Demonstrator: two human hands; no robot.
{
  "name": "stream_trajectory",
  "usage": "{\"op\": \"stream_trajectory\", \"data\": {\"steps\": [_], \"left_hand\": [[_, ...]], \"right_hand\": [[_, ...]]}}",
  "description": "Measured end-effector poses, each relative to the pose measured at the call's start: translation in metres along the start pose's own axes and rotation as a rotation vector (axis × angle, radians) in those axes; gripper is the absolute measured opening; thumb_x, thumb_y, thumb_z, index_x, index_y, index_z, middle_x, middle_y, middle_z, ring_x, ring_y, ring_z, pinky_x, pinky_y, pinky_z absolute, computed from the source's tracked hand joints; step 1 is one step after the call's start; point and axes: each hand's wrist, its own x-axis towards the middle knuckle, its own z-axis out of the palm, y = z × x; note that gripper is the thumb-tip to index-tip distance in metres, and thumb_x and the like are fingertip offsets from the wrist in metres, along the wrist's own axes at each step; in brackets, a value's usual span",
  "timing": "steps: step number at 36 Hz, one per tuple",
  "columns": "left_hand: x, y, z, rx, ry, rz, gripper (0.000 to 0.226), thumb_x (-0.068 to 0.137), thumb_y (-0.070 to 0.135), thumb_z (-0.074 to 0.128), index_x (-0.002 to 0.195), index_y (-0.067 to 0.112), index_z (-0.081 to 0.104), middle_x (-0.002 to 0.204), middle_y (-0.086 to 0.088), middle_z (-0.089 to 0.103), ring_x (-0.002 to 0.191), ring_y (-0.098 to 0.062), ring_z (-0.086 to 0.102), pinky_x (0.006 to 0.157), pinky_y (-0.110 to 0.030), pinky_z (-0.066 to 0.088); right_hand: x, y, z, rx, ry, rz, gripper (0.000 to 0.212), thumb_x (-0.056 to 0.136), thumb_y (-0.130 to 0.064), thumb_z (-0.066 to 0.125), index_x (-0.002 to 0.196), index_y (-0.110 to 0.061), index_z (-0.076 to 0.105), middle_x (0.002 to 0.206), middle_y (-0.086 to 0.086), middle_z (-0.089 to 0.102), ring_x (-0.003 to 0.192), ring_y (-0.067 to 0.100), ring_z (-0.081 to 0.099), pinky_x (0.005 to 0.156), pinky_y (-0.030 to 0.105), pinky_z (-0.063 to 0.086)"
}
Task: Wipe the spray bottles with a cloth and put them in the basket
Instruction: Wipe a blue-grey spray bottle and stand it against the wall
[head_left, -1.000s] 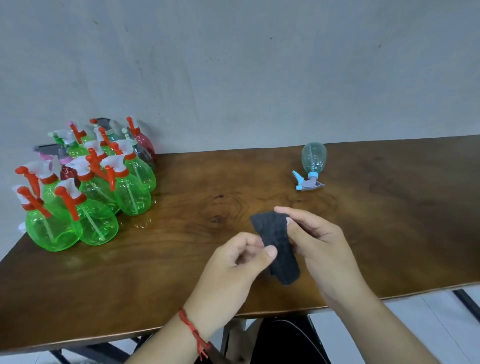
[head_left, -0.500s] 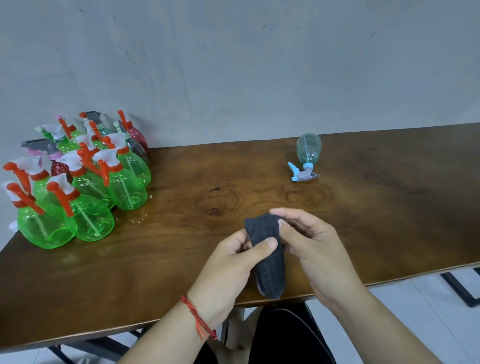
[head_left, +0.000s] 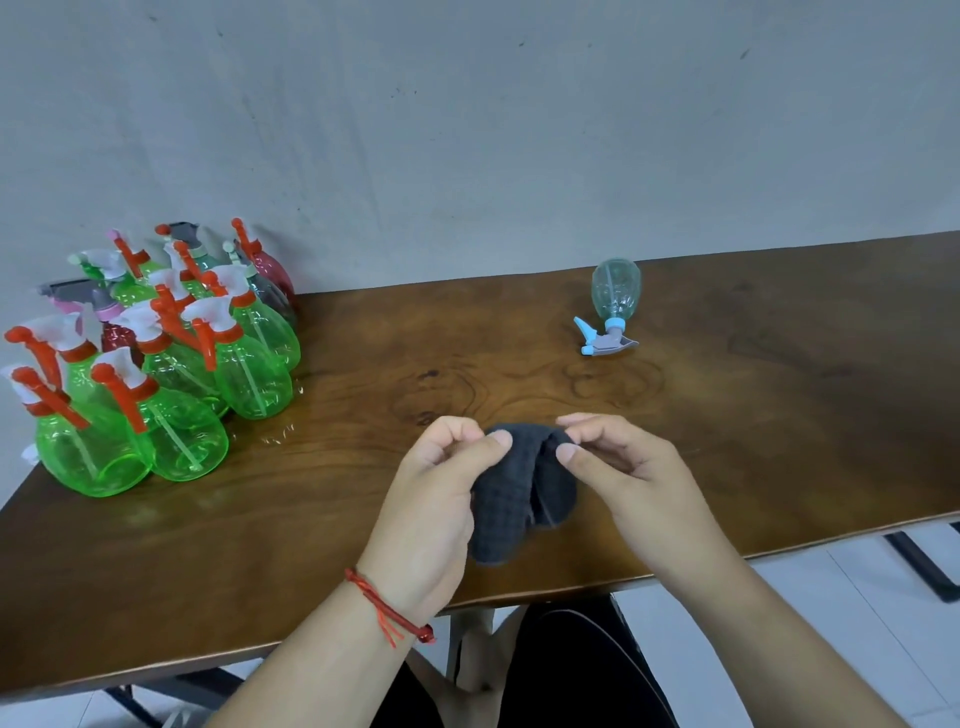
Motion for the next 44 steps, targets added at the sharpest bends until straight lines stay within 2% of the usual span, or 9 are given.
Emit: {"op": "stream_trajectory", "data": {"steps": [5,9,18,21,26,32,36,41,44], "left_hand": [[0.006,0.003,0.004,0.118,0.014,0.041,0.008,0.098,0.011,0.074,0.098,0.019,0.075,0.105,-0.009,0.076,0.107,-0.028,0.076,0.089,-0.041,0.063],[0.006,0.011,0.012,0.123,-0.031,0.056,0.013,0.095,0.01,0.078,0.095,0.023,0.079,0.101,0.0,0.078,0.101,-0.016,0.077,0.078,-0.026,0.06],[0.013,0.012,0.038,0.16,0.1,0.192,0.021,0.091,0.016,0.084,0.106,0.025,0.073,0.093,0.005,0.079,0.095,-0.017,0.078,0.075,-0.031,0.064],[0.014,0.005,0.05,0.222,0.117,0.285,0.025,0.087,0.018,0.088,0.104,0.024,0.07,0.091,0.003,0.078,0.089,-0.016,0.078,0.074,-0.031,0.065],[0.024,0.003,0.069,0.332,0.081,0.393,0.024,0.087,0.026,0.088,0.098,0.027,0.067,0.088,0.003,0.074,0.088,-0.018,0.076,0.069,-0.022,0.06],[0.083,0.024,0.083,0.681,0.067,0.461,0.011,0.1,0.036,0.071,0.106,0.034,0.062,0.105,0.015,0.067,0.095,-0.007,0.067,0.068,-0.005,0.047],[0.139,0.027,0.091,0.952,-0.069,0.455,0.013,0.101,0.028,0.069,0.106,0.038,0.062,0.116,0.012,0.065,0.103,-0.009,0.064,0.079,-0.016,0.046],[0.201,0.021,0.115,1.467,-0.232,0.583,0.04,0.105,0.013,0.058,0.137,0.036,0.058,0.145,0.007,0.054,0.134,-0.02,0.049,0.112,-0.039,0.044],[0.243,0.022,0.136,1.758,-0.29,0.688,0.061,0.097,0.005,0.061,0.15,0.033,0.048,0.156,0.003,0.047,0.142,-0.026,0.043,0.113,-0.044,0.041]], "right_hand": [[-0.004,-0.003,-0.001,0.007,-0.086,0.017,0.012,0.103,-0.023,0.064,0.093,-0.022,0.069,0.093,-0.008,0.074,0.094,0.005,0.069,0.087,0.035,0.054],[-0.005,0.004,0.0,-0.012,-0.114,-0.055,0.003,0.103,-0.013,0.066,0.1,-0.014,0.067,0.094,0.0,0.076,0.095,0.018,0.072,0.094,0.048,0.055],[-0.012,0.009,0.002,0.199,-0.186,-0.055,0.029,0.108,-0.019,0.054,0.131,-0.024,0.069,0.125,0.003,0.073,0.124,0.024,0.066,0.109,0.049,0.051],[-0.01,0.011,-0.001,0.263,-0.144,-0.035,0.024,0.103,-0.031,0.065,0.124,-0.022,0.071,0.117,0.001,0.075,0.116,0.019,0.069,0.102,0.043,0.056],[0.003,0.017,-0.016,0.21,-0.013,-0.028,0.018,0.1,-0.018,0.07,0.117,-0.021,0.073,0.111,0.001,0.078,0.109,0.018,0.073,0.098,0.043,0.06],[0.034,0.023,-0.053,0.352,0.142,0.04,0.019,0.102,-0.013,0.065,0.119,-0.016,0.072,0.111,-0.001,0.079,0.107,0.021,0.075,0.087,0.043,0.065],[0.067,0.039,-0.077,0.43,0.305,0.058,0.018,0.101,-0.009,0.067,0.117,-0.013,0.072,0.109,0.004,0.079,0.107,0.028,0.074,0.09,0.057,0.062],[0.099,0.068,-0.09,0.623,0.366,0.072,0.022,0.101,-0.007,0.066,0.122,-0.01,0.07,0.117,0.014,0.077,0.114,0.037,0.072,0.095,0.063,0.058],[0.105,0.086,-0.09,0.714,0.358,0.092,0.026,0.1,-0.007,0.066,0.126,-0.009,0.069,0.12,0.015,0.076,0.115,0.035,0.072,0.097,0.059,0.059]]}}
